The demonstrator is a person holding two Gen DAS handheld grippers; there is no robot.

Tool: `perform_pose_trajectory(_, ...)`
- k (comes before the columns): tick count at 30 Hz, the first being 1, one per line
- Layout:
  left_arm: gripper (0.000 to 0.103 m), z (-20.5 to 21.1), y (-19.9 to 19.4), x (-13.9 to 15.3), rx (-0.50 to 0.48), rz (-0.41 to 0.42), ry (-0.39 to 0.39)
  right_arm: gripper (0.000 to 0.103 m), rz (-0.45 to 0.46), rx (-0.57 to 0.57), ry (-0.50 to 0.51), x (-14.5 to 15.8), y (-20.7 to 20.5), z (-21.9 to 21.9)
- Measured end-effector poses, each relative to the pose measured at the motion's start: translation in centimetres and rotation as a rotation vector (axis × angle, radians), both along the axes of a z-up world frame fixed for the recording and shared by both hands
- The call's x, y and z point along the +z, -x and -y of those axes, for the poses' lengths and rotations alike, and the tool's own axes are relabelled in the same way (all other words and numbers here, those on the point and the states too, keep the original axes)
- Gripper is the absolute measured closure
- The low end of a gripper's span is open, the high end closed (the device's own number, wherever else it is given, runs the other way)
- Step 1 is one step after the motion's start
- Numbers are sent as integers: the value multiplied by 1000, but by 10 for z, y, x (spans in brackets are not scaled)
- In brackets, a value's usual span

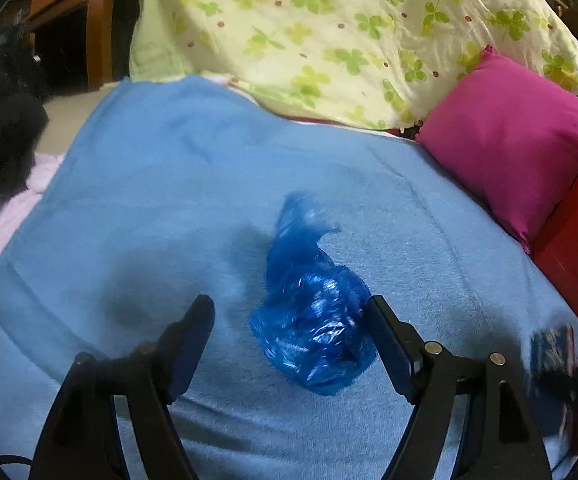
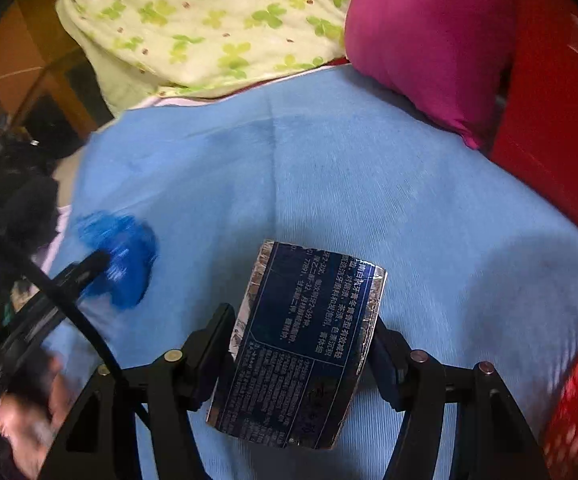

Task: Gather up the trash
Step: 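Grasp the blue plastic bag with the left tool while the right tool grasps the blue-and-white box, then lift the blue bag and box and carry them toward the red basket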

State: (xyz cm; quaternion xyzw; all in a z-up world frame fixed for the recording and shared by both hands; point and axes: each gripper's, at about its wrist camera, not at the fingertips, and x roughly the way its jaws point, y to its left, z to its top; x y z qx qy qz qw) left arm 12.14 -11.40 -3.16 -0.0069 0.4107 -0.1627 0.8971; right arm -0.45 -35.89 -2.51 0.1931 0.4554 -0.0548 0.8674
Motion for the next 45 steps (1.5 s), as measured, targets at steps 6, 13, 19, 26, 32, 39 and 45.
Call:
perform_pose_trajectory(6, 47, 12, 4, -6, -37, -11, -22, 37, 52, 22, -21, 7, 7, -10)
perform_pose_trajectory(13, 55, 13, 30, 10, -45, 57, -83, 37, 108, 48, 31, 20, 28, -18)
perform_pose_trajectory(19, 55, 12, 89, 46, -43, 189, -169, 37, 218, 85, 96, 42, 52, -26)
perform_pose_trajectory(26, 54, 0, 161, 82, 23, 234, -216, 37, 357, 110, 84, 70, 95, -31)
perform_pose_trajectory(32, 54, -6, 209, 115, 38, 261, -254, 37, 517, 156, 109, 96, 143, -42)
perform_pose_trajectory(39, 54, 6, 265, 160, -6, 384, -254, 37, 626, 72, 57, 111, 224, -36)
perform_pose_trajectory(45, 54, 10, 308, 196, -58, 470, -243, 37, 645, 15, 49, 136, 264, -19)
